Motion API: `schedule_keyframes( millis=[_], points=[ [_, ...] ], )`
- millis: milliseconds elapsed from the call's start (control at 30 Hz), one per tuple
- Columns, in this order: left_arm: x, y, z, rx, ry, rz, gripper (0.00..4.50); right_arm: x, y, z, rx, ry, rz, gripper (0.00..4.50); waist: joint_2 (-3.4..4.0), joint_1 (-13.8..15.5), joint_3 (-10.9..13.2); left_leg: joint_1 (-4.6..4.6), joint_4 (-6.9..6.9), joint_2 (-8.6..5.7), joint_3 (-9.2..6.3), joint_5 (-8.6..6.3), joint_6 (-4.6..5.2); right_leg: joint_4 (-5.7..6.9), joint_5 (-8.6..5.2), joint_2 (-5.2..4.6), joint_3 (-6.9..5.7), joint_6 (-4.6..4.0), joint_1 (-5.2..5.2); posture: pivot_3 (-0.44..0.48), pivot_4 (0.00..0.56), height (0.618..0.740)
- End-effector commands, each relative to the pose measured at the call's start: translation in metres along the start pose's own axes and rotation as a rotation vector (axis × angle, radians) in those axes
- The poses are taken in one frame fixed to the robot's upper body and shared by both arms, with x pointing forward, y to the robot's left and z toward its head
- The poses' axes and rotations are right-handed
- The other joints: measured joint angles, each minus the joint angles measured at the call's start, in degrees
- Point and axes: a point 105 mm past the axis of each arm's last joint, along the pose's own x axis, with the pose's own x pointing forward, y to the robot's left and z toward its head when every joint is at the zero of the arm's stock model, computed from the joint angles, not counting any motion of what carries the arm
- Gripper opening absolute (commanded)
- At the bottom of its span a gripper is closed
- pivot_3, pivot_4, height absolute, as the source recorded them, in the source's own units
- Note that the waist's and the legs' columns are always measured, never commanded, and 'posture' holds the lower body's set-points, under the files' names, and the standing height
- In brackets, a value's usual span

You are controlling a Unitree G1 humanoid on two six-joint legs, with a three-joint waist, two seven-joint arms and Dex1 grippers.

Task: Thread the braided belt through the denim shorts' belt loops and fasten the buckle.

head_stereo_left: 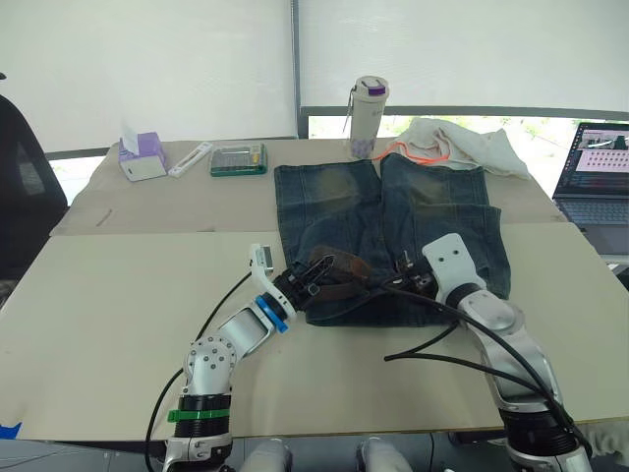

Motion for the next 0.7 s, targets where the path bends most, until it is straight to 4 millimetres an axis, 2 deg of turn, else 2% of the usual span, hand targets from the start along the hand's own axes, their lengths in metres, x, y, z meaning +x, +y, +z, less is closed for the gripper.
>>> schedule_keyframes(
  millis=[33,300,400,700],
  points=[
    [0.002,-0.012,0.005,0.033,-0.024,-0.045,0.00,0.002,-0.003,0.012,-0.017,-0.036,-0.001,2.74,0.00,-0.03,0.00,0.01,0.00,0.00,0.00,0.00,0.00,0.01,0.00,0.00,0.00,0.00,0.01,0.000,0.150,0.740],
    [0.001,-0.011,0.006,0.035,-0.036,-0.039,0.00,0.012,0.006,0.016,-0.030,-0.025,0.056,2.74,0.00,-0.41,0.00,0.04,0.00,0.00,0.00,0.00,0.00,0.09,0.00,0.00,0.01,0.00,0.00,0.000,0.150,0.740],
    [-0.001,-0.011,0.006,0.037,-0.051,-0.035,0.00,0.009,0.007,0.030,-0.029,-0.064,0.102,2.74,0.00,-0.56,0.00,0.04,0.00,0.00,0.00,0.00,0.00,0.11,0.00,0.00,0.01,0.00,0.00,0.000,0.150,0.740],
    [-0.009,-0.002,0.010,0.037,-0.087,0.015,0.00,-0.027,0.035,0.050,-0.098,-0.064,0.401,2.74,-0.01,-0.69,-0.01,0.06,0.00,0.01,-0.01,-0.02,0.03,0.12,-0.01,0.01,0.00,0.00,0.01,0.000,0.150,0.740]
  ],
)
